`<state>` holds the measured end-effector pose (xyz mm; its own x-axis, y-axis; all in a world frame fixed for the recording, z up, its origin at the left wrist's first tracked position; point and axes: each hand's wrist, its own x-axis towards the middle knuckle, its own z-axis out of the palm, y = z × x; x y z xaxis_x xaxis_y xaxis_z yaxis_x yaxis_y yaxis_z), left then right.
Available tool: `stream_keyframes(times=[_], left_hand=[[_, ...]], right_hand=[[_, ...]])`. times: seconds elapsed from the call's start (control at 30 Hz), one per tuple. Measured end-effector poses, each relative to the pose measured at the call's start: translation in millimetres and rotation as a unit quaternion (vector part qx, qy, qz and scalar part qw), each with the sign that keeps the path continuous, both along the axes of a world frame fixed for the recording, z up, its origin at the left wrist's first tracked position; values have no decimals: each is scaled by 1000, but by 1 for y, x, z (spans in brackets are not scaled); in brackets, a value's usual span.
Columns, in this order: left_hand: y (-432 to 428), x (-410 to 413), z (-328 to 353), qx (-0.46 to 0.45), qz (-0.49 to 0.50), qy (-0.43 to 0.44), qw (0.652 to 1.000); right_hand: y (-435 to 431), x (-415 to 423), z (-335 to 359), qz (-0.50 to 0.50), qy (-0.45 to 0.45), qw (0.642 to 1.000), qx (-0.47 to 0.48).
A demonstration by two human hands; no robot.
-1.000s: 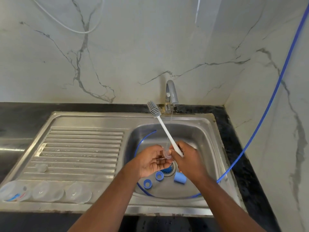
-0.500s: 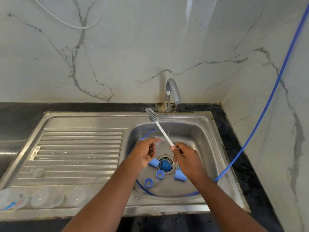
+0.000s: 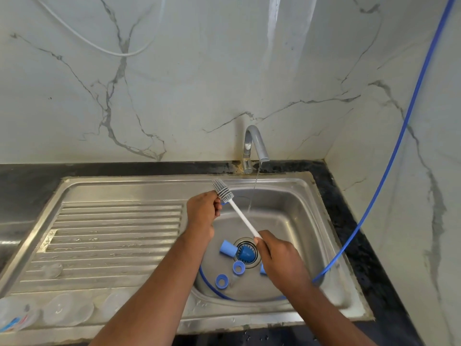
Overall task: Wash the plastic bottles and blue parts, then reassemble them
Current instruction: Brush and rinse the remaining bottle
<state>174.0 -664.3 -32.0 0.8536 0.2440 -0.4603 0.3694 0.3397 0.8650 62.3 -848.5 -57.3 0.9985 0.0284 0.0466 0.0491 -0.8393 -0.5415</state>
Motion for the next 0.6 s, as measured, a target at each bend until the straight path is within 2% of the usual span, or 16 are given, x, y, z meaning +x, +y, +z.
stream_keyframes(times=[0.1,0.2,0.4,0.6], left_hand=[[-1,-5,0,7,-32,-4,999],[-2,-7,3,-20,-4,-2,1000],[2,-10,9,-190,-18,58,980],[7,-13,7,-240,8,87,967]], right_hand=[[-9,3,-1,-24,-8,1000,15],[-8,1,-1,-12,-11,1000,0],[-17,-3,-6,-37,-28,999,22],[-29,-11,-7,-8,-57,998,12]])
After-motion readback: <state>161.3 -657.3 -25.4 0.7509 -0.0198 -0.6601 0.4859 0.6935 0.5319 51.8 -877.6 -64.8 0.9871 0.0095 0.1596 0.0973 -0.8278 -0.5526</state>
